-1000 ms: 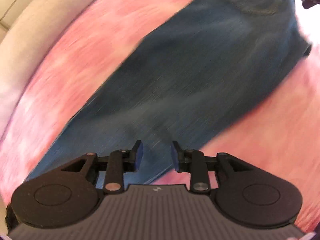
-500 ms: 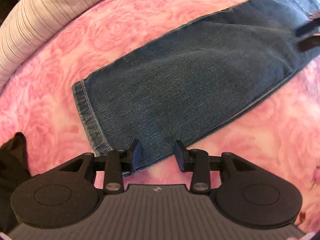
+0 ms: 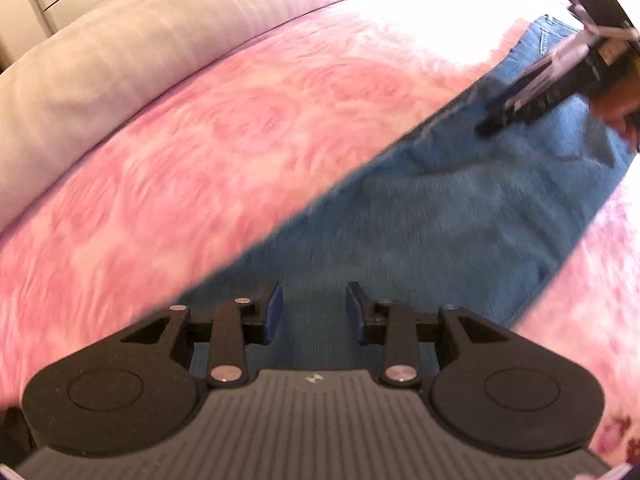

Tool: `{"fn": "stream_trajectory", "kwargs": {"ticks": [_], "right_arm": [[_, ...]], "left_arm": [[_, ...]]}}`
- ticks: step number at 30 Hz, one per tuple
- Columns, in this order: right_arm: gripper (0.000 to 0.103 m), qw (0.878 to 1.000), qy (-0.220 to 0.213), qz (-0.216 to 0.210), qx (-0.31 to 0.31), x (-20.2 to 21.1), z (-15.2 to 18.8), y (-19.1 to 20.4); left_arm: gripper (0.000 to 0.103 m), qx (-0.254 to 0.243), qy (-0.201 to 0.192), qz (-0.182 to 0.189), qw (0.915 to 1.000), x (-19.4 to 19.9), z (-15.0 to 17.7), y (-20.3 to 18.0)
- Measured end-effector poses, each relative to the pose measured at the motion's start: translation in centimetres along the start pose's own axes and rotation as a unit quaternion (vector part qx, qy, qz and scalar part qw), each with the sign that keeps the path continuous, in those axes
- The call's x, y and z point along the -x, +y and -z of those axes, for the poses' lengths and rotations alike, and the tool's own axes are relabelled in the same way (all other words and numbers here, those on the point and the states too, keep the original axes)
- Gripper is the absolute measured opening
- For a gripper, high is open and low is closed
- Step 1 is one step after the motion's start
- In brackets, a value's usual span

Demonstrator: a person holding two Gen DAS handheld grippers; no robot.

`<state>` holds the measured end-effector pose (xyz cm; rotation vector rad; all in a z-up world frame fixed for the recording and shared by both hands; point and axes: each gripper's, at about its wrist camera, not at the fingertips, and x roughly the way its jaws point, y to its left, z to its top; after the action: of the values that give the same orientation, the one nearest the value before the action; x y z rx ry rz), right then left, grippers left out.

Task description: Fold clothes

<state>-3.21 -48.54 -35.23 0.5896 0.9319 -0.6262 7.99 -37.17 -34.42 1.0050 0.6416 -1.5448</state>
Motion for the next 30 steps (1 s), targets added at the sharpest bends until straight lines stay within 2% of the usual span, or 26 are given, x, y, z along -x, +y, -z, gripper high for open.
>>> {"fn": "stream_trajectory", "kwargs": {"ticks": [5, 7, 9, 10, 12, 15, 17, 21, 25, 28, 30], "right_arm": [[0.061, 0.993, -0.016, 0.113, -0.031, 1.2, -1.1, -7.3], [0.061, 0.993, -0.035, 0.109, -0.036, 2.2, -0.8, -8.2], [0.061, 0.994, -0.043, 0.094, -0.035, 2.4, -0.1, -7.8], [0.061, 0.995, -0.041, 0.078, -0.039, 2.0, 0.5, -7.5], [0.062, 0.998, -0.026, 0.059, -0.025, 0.4, 1.1, -6.5], [0.073, 0.998, -0.036, 0.047, 0.014, -1.4, 0.5, -6.0], [0.079, 0.999, -0.042, 0.025, 0.003, -2.3, -0.3, -7.0], [0.08, 0.999, -0.051, 0.02, 0.003, -0.1, 0.3, -6.5], [0.08, 0.997, -0.075, 0.017, 0.012, 4.5, 4.2, -3.2], [0.08, 0.998, -0.048, 0.0, 0.046, 4.0, 7.6, 0.1], [0.081, 0.998, -0.02, 0.011, 0.059, 3.1, 9.0, 1.2]], "left_arm": [[0.026, -0.014, 0.004, 0.021, 0.9997, -3.3, -3.1, 0.0], [0.026, -0.028, -0.016, 0.059, 0.9977, -3.4, -4.4, -1.1], [0.027, -0.041, -0.013, 0.09, 0.995, -4.2, -5.5, -2.5], [0.027, -0.047, -0.007, 0.093, 0.9945, -4.9, -5.8, -3.1], [0.027, -0.055, 0.014, 0.064, 0.9964, -6.5, -6.2, -3.7], [0.024, -0.035, 0.015, 0.064, 0.9972, -7.2, -6.3, -2.7], [0.024, -0.035, 0.015, 0.062, 0.9974, -7.4, -6.3, -2.6], [0.021, -0.008, 0.026, 0.048, 0.9984, -6.3, -5.7, -1.0], [0.021, -0.001, 0.064, -0.011, 0.9979, -4.4, -2.4, 1.1], [0.024, 0.039, 0.085, -0.035, 0.995, -3.6, 0.4, 3.4], [0.023, 0.056, 0.104, -0.053, 0.9917, -2.8, 1.1, 4.6]]}}
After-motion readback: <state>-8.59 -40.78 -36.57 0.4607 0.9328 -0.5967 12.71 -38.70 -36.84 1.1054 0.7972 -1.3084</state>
